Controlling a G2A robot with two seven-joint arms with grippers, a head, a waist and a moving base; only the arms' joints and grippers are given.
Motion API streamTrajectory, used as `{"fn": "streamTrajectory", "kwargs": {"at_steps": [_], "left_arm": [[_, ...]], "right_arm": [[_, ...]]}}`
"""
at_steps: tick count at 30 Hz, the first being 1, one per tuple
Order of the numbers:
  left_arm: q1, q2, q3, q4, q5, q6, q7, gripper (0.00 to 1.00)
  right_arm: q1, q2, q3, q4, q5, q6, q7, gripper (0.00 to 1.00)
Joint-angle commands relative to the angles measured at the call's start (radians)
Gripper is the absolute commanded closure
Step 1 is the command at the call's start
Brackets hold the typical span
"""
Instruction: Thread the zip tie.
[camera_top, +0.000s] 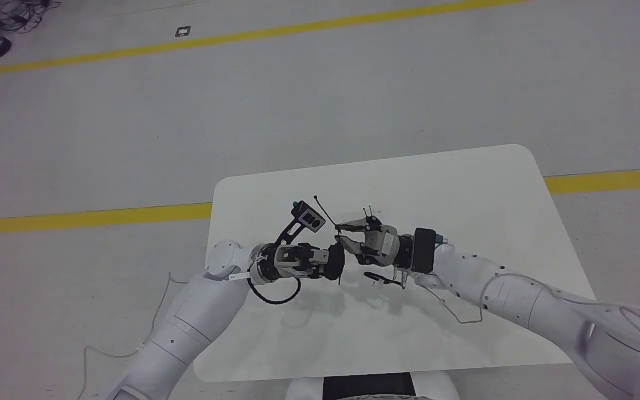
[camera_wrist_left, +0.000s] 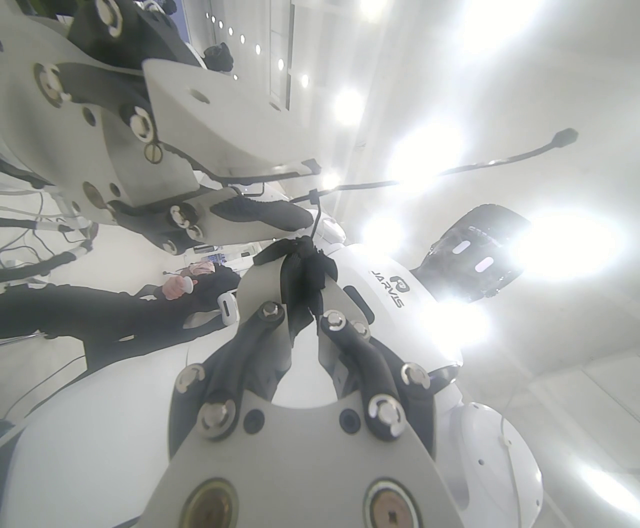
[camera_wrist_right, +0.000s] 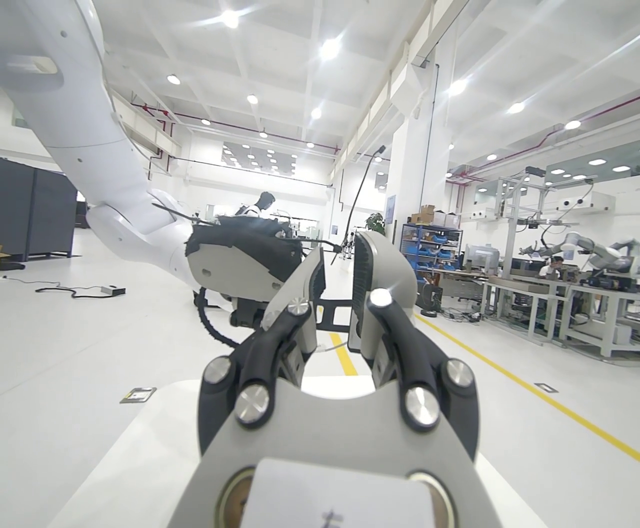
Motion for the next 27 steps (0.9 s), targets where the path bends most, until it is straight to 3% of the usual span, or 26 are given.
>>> {"fn": "streamTrajectory", "kwargs": {"at_steps": [1, 27], "left_arm": [[0.0, 0.0, 0.0, 0.0, 0.0, 0.0, 0.0, 1.0], [0.0, 0.0, 0.0, 0.0, 0.0, 0.0, 0.0, 1.0]], "right_arm": [[0.001, 0.0, 0.0, 0.0, 0.0, 0.0, -0.001, 0.87], [0.003, -0.003, 0.0, 0.007, 0.0, 0.0, 0.004, 1.0]]}}
